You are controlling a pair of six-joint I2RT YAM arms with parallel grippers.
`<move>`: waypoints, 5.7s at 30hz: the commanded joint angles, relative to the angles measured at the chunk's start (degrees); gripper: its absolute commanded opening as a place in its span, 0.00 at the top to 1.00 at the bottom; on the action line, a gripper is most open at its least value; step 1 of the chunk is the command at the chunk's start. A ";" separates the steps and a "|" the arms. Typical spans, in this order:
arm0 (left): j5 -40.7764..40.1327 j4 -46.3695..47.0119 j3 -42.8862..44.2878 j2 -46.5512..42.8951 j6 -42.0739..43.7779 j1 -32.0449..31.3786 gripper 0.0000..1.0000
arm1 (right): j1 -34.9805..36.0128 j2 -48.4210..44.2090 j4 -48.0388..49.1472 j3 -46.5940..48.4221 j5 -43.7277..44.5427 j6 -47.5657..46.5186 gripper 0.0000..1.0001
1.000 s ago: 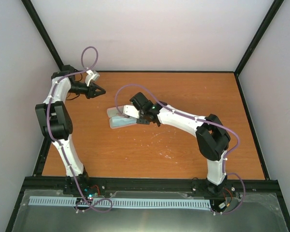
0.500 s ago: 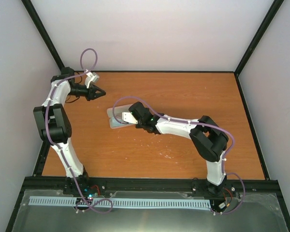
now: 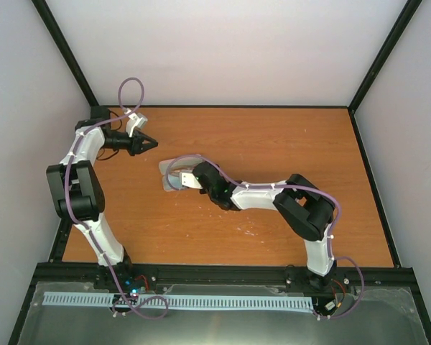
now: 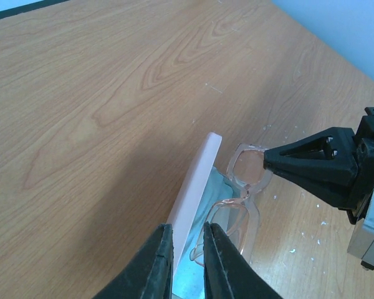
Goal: Organize the sunglasses
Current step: Place the sunglasses in the sunglasses case, then adjust the sunglasses case at the center of the board, then close the sunglasses case at the center of the board.
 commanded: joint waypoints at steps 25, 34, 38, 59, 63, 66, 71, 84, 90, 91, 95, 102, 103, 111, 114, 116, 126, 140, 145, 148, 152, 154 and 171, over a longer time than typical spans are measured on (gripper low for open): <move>3.30 9.47 -6.73 -6.80 -4.78 0.42 0.82 | 2.53 8.56 11.92 0.36 0.18 -3.20 0.97; 3.92 10.75 -7.04 -6.79 -5.86 0.36 0.79 | 3.18 10.92 10.67 0.11 -0.52 -0.57 0.97; 3.68 11.35 -7.76 -7.09 -6.08 0.42 0.77 | 3.17 11.44 10.05 0.03 -0.53 0.60 0.97; 3.82 11.75 -8.03 -6.83 -6.16 0.36 0.76 | 3.09 8.44 7.03 -3.41 1.00 3.79 0.60; 3.73 11.65 -7.99 -6.87 -6.02 0.35 0.76 | 3.09 7.18 8.91 -3.50 2.68 3.67 0.56; 3.89 11.68 -7.90 -6.86 -6.05 0.36 0.76 | 3.09 5.89 9.60 -3.89 3.27 3.81 0.54; 4.23 11.66 -7.62 -6.86 -6.14 0.40 0.75 | 3.10 2.95 10.80 -4.73 4.74 4.91 0.50; 2.69 8.72 -4.64 -5.77 -3.69 0.40 0.82 | 3.10 -12.49 5.62 -5.45 15.23 19.29 0.45; 3.16 5.56 2.52 -0.61 -1.90 -0.52 0.87 | 1.41 -18.18 -9.89 -3.44 23.14 49.98 0.97; 2.67 4.67 3.98 0.48 -1.08 -1.73 0.88 | 0.74 -18.48 -13.60 -2.45 24.04 55.76 0.97; -2.81 3.36 6.31 4.29 1.43 -7.21 0.91 | -2.03 -17.63 -21.97 1.15 14.43 66.78 0.97; -7.74 2.01 9.76 8.96 2.87 -10.46 0.93 | -7.00 -13.96 -32.48 8.27 -17.21 79.74 0.97; -8.98 1.96 10.11 9.45 3.59 -10.46 0.93 | -7.86 -13.25 -33.41 8.17 -24.09 82.54 0.97; -12.57 0.73 13.45 13.82 5.74 -8.71 0.93 | -9.82 -6.98 -45.93 11.46 -46.73 83.22 0.97; -15.25 0.98 12.09 14.00 6.79 -8.70 0.93 | -9.92 -3.02 -51.22 14.39 -50.10 81.18 0.97; -16.17 0.81 10.72 13.82 7.22 -8.70 0.93 | -9.92 -2.11 -50.77 14.00 -51.19 81.45 0.97; -17.71 3.52 1.13 11.12 6.79 -8.70 0.93 | -10.01 5.81 -47.47 16.88 -50.34 83.60 0.97; -12.17 3.69 -6.08 5.81 4.10 -9.08 0.93 | -13.81 12.20 -45.80 21.40 -44.51 86.60 0.97; -11.17 5.42 -9.83 4.19 2.47 -10.46 0.93 | -14.64 14.69 -45.08 23.05 -44.34 87.35 0.97; -10.51 5.92 -10.87 3.72 1.44 -11.13 0.93 | -15.13 16.18 -44.83 24.72 -44.74 87.29 0.97; -9.33 6.17 -11.04 2.93 -0.07 -11.23 0.93 | -15.91 17.70 -44.65 26.35 -44.87 87.57 0.97; -8.99 6.80 -11.39 2.15 -1.06 -11.25 0.92 | -16.27 17.98 -44.56 26.57 -44.76 87.61 0.97; -6.81 10.25 -10.94 3.20 -6.80 -19.16 0.92 | -17.48 18.21 -40.01 24.24 -47.14 89.67 0.97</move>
